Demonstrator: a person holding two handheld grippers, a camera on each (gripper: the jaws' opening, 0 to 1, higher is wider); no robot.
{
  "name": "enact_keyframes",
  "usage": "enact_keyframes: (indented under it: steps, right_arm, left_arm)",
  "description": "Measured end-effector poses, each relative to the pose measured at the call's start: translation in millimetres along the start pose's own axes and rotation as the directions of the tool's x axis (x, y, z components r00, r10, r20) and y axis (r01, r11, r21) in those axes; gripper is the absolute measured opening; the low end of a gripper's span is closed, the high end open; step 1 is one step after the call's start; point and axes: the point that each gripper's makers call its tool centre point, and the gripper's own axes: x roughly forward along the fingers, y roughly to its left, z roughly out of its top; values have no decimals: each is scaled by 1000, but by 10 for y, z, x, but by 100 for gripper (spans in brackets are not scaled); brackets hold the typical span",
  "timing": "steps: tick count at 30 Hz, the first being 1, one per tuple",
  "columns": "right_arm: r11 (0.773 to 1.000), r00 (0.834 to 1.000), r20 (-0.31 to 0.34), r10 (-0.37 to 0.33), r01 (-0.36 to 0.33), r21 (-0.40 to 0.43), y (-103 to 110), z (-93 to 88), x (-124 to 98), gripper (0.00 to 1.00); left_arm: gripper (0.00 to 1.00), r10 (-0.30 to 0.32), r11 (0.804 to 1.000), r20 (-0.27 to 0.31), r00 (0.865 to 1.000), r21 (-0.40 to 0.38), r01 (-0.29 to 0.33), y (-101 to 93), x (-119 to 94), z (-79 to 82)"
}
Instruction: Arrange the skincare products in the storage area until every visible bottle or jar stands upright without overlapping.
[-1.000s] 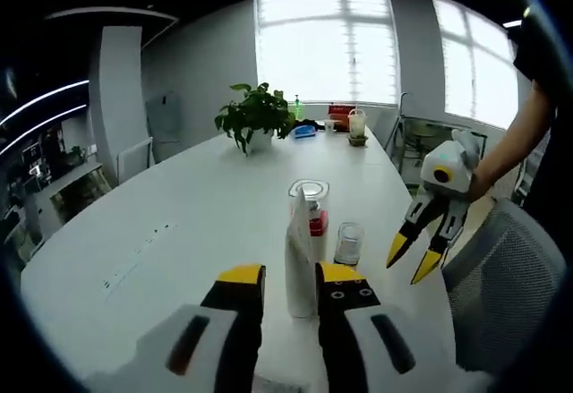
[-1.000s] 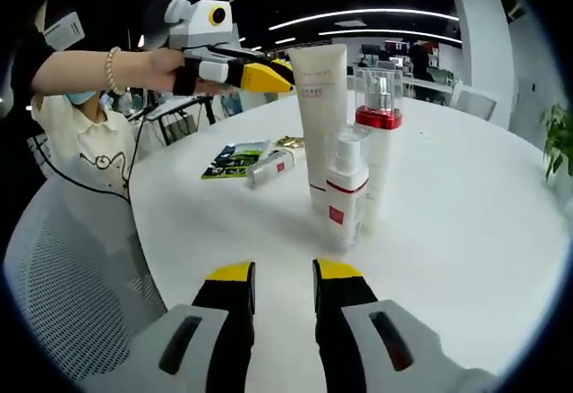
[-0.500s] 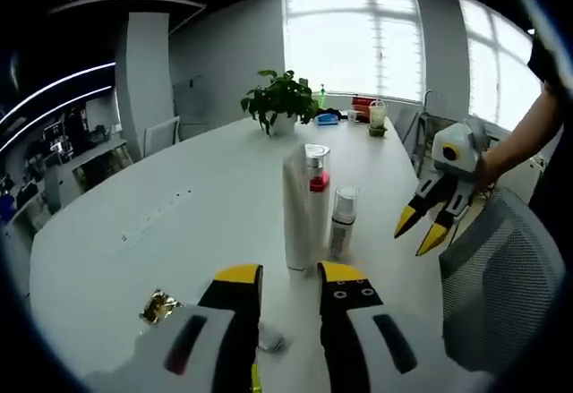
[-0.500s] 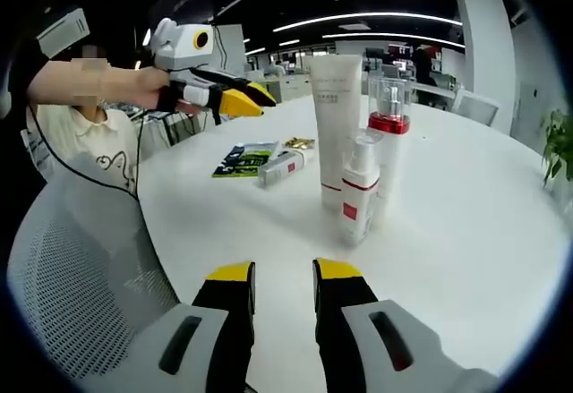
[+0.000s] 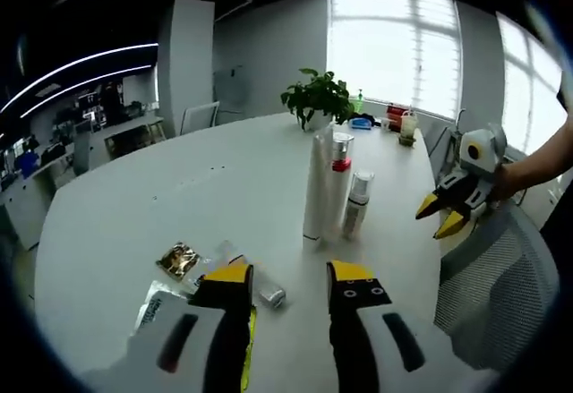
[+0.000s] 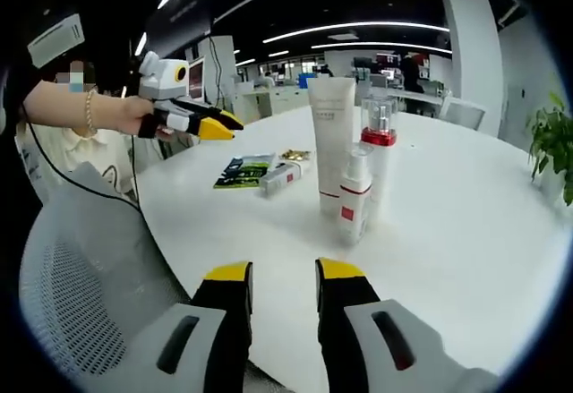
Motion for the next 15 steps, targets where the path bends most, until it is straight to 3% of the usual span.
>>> enact_keyframes:
  steps: [15]
  right_arm:
    - [999, 1000, 11, 28, -27, -33, 119, 148, 45, 31]
  left_arm:
    - [30, 61, 994, 7, 998, -88, -60, -54, -336, -260]
